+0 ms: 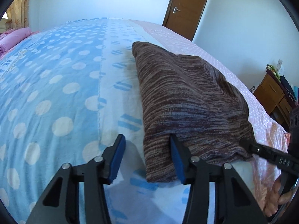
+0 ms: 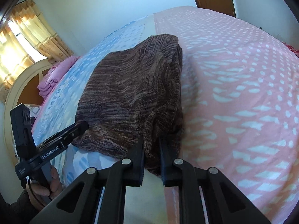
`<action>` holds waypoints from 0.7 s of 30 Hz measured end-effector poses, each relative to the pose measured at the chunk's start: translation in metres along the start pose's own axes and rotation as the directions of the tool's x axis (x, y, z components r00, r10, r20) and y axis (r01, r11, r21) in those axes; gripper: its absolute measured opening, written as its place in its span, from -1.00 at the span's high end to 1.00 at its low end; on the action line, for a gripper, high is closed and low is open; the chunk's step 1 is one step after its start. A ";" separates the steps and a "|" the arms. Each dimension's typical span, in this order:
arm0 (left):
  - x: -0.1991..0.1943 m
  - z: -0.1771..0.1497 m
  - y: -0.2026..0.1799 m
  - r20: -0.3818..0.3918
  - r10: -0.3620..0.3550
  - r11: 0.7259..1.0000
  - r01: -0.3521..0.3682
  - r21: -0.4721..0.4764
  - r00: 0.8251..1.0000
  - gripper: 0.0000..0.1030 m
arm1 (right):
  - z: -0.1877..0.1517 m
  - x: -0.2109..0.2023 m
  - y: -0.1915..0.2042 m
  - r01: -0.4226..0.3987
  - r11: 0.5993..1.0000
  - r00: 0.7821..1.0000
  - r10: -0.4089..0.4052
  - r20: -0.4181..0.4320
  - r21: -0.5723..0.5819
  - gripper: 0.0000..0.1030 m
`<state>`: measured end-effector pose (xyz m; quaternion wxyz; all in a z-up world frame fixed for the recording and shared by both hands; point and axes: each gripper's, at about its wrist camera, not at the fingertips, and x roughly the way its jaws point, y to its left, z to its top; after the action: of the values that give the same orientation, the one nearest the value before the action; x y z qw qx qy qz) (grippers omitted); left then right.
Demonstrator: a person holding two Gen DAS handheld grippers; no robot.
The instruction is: Fold small clothes
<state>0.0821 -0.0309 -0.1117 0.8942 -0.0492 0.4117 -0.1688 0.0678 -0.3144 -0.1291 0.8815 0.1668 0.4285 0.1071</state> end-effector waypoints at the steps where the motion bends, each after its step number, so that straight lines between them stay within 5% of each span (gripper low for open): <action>1: -0.002 0.001 -0.001 -0.004 -0.001 1.000 0.001 0.010 1.000 0.02 | 0.001 -0.003 -0.003 0.003 1.000 1.000 -0.003 0.001 0.011 0.73; 5: -0.014 0.013 0.000 0.008 -0.038 0.999 0.038 0.026 0.999 0.02 | 0.008 -0.017 -0.009 0.022 0.999 1.000 -0.022 0.011 0.024 0.64; 12: -0.015 0.067 -0.027 0.129 -0.045 0.995 0.034 0.091 0.991 -0.17 | 0.055 -0.045 0.019 0.121 0.989 0.971 -0.099 0.217 -0.090 0.64; 21: 0.061 0.081 -0.033 0.025 0.087 0.994 -0.088 0.062 0.996 -0.16 | 0.065 0.040 0.017 0.166 0.982 0.981 -0.157 0.111 -0.084 0.64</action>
<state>0.1712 -0.0871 -0.0955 0.9063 -0.0050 0.3981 -0.1417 0.1430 -0.2992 -0.1137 0.9151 0.0956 0.3889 0.0461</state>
